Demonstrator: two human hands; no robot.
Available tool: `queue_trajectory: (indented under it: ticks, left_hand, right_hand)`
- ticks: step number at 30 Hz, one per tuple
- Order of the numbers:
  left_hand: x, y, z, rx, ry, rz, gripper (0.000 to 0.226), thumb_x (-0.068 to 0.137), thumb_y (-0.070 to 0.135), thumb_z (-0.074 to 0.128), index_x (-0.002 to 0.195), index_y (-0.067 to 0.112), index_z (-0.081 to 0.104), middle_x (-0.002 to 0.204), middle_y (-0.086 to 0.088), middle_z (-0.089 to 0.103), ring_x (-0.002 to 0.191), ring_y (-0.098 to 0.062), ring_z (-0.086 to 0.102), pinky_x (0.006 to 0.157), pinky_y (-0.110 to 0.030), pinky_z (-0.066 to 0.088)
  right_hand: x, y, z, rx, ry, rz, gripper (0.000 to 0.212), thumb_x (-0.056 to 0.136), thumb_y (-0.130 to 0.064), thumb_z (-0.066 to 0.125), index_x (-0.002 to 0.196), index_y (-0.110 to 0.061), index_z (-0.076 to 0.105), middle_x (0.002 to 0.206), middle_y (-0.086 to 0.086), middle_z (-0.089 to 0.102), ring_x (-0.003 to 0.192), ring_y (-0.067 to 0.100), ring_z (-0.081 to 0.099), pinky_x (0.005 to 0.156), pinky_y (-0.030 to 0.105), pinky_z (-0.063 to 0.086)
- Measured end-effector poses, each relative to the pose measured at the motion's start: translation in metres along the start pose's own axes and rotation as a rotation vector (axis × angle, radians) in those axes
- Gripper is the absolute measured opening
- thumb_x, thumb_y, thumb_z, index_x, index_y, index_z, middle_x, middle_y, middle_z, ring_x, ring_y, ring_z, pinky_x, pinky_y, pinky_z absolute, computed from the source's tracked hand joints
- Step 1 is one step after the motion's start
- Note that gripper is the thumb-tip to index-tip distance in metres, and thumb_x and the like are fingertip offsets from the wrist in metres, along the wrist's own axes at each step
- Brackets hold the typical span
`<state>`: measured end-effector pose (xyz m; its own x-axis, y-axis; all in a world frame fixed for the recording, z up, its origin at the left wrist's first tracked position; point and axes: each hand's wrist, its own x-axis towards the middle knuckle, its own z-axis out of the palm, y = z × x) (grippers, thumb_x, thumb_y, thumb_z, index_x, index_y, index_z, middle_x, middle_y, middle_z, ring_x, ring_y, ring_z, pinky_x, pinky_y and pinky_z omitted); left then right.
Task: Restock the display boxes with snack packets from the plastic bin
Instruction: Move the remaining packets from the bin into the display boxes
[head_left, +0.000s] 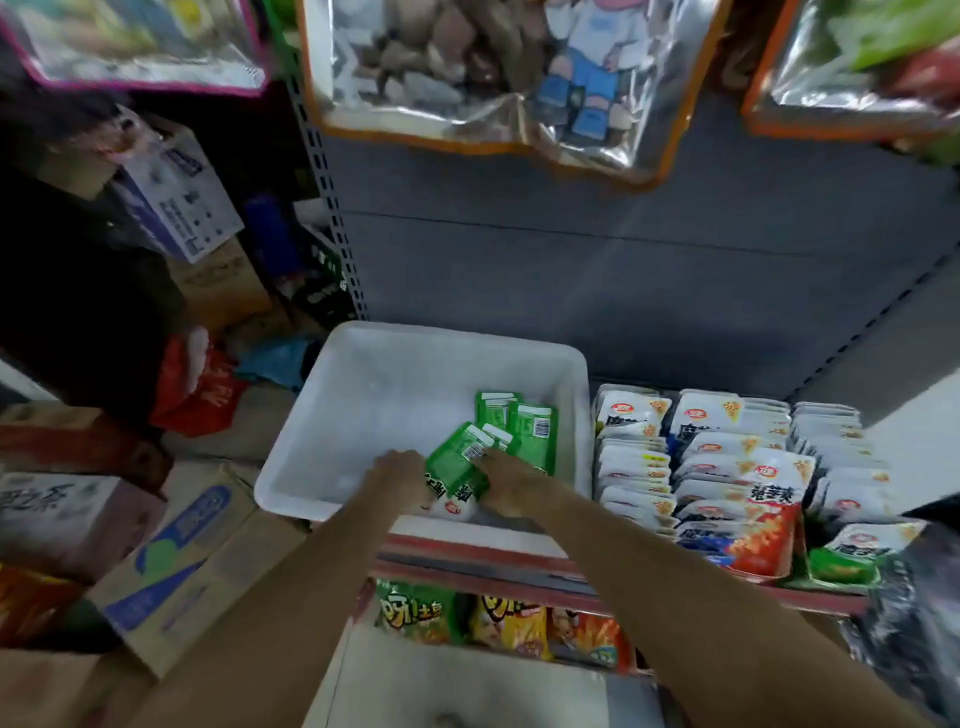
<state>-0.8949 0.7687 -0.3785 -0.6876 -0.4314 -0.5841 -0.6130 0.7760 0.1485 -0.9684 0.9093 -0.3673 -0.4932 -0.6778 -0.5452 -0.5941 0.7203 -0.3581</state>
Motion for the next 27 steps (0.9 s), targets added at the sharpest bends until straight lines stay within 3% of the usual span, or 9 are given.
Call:
queue_trajectory:
  ticks: [4, 7, 11, 14, 16, 19, 22, 25, 27]
  left_hand:
    - [0.009, -0.002, 0.005, 0.022, 0.022, -0.063, 0.066, 0.074, 0.037, 0.075, 0.124, 0.004, 0.046, 0.121, -0.014, 0.057, 0.111, -0.03, 0.056, 0.094, -0.037, 0.047]
    - [0.014, -0.009, 0.0, -0.059, -0.034, -0.049, 0.066, 0.07, 0.037, 0.08, 0.12, 0.003, 0.053, 0.117, -0.012, 0.062, 0.107, -0.029, 0.06, 0.091, -0.036, 0.049]
    - [0.008, -0.013, -0.013, -0.277, 0.016, -0.016, 0.043, 0.083, 0.026, 0.071, 0.113, -0.003, 0.06, 0.112, -0.017, 0.063, 0.104, -0.03, 0.061, 0.08, -0.03, 0.047]
    - [-0.005, -0.01, -0.024, -0.763, 0.059, 0.021, 0.019, 0.089, 0.007, 0.061, 0.098, -0.011, 0.063, 0.086, -0.021, 0.064, 0.065, -0.019, 0.067, 0.046, -0.019, 0.048]
    - [-0.022, -0.01, -0.032, -1.026, 0.083, 0.038, 0.009, 0.09, 0.002, 0.058, 0.088, -0.006, 0.062, 0.074, -0.014, 0.063, 0.043, -0.004, 0.06, 0.04, -0.012, 0.044]
    - [-0.037, -0.009, -0.037, -1.145, 0.087, 0.078, 0.012, 0.091, 0.013, 0.06, 0.082, 0.008, 0.067, 0.056, 0.0, 0.066, 0.041, 0.0, 0.057, 0.045, -0.015, 0.036]
    - [-0.054, 0.007, -0.044, -1.261, 0.079, 0.124, 0.014, 0.091, 0.017, 0.059, 0.081, 0.013, 0.068, 0.054, 0.005, 0.065, 0.044, -0.001, 0.055, 0.055, -0.02, 0.035]
    - [-0.07, 0.038, -0.052, -1.36, 0.107, 0.216, 0.016, 0.092, 0.019, 0.056, 0.083, 0.014, 0.068, 0.057, 0.007, 0.065, 0.047, -0.003, 0.053, 0.052, -0.019, 0.034]
    - [-0.077, 0.065, -0.062, -1.423, 0.116, 0.244, 0.02, 0.094, 0.022, 0.052, 0.082, 0.012, 0.065, 0.056, 0.005, 0.066, 0.045, -0.005, 0.053, 0.048, -0.019, 0.032]
  right_hand:
    - [0.006, 0.006, 0.001, -0.047, -0.025, 0.0, 0.046, 0.095, -0.012, 0.049, 0.14, -0.013, 0.04, 0.141, 0.004, 0.037, 0.128, 0.026, 0.043, 0.107, 0.04, 0.038]
    - [0.007, 0.007, 0.002, -0.078, -0.019, 0.002, 0.049, 0.095, -0.017, 0.049, 0.143, -0.016, 0.036, 0.143, 0.001, 0.034, 0.128, 0.027, 0.043, 0.105, 0.046, 0.04]
    - [0.011, 0.008, 0.003, -0.054, 0.014, 0.047, 0.062, 0.093, -0.009, 0.049, 0.149, -0.015, 0.023, 0.152, 0.002, 0.025, 0.134, 0.026, 0.037, 0.109, 0.041, 0.037]
    - [0.006, 0.007, -0.003, 0.012, 0.088, 0.052, 0.079, 0.089, -0.015, 0.059, 0.151, -0.019, 0.009, 0.156, 0.004, 0.018, 0.139, 0.026, 0.028, 0.112, 0.039, 0.032]
    - [-0.001, 0.006, -0.008, 0.011, 0.181, 0.003, 0.081, 0.09, -0.023, 0.061, 0.151, -0.023, 0.009, 0.157, 0.004, 0.014, 0.141, 0.027, 0.021, 0.114, 0.04, 0.029]
    - [-0.012, 0.008, -0.017, 0.012, 0.421, -0.106, 0.064, 0.093, -0.023, 0.055, 0.149, -0.025, 0.023, 0.155, 0.001, 0.022, 0.14, 0.024, 0.024, 0.114, 0.037, 0.028]
    - [-0.03, 0.013, -0.032, 0.04, 0.666, -0.237, 0.045, 0.093, -0.017, 0.056, 0.136, -0.023, 0.049, 0.138, 0.0, 0.049, 0.125, 0.024, 0.04, 0.106, 0.036, 0.036]
    - [-0.05, 0.026, -0.051, 0.091, 0.869, -0.305, 0.03, 0.088, -0.009, 0.06, 0.116, -0.018, 0.067, 0.111, 0.003, 0.067, 0.106, 0.027, 0.055, 0.087, 0.034, 0.047]
    - [-0.065, 0.04, -0.065, 0.166, 0.929, -0.314, 0.025, 0.089, -0.008, 0.058, 0.11, -0.015, 0.071, 0.105, 0.004, 0.069, 0.099, 0.027, 0.059, 0.085, 0.029, 0.046]
